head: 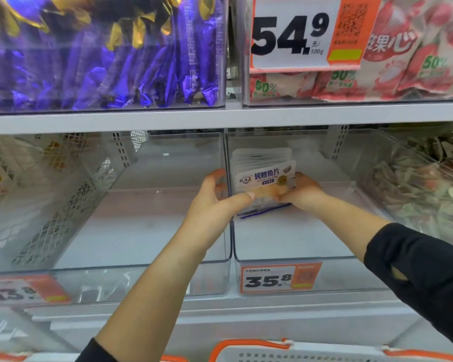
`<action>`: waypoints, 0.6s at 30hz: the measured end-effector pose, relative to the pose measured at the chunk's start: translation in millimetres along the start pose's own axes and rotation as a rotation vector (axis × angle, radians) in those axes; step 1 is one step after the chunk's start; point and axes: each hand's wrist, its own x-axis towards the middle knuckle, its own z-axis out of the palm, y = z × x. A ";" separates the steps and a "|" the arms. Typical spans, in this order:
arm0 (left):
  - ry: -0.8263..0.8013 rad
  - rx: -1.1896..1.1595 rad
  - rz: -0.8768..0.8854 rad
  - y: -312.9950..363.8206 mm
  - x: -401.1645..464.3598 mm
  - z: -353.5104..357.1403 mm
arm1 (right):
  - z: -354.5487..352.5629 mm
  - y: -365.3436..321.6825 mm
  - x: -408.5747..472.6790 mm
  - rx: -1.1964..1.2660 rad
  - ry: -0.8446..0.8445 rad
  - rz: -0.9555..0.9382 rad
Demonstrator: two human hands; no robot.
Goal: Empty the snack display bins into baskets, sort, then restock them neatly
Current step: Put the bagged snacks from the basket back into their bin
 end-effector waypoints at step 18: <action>-0.014 -0.023 0.024 -2.7 1.3 0.7 | 2.0 -4.0 -10.6 0.495 -0.262 0.073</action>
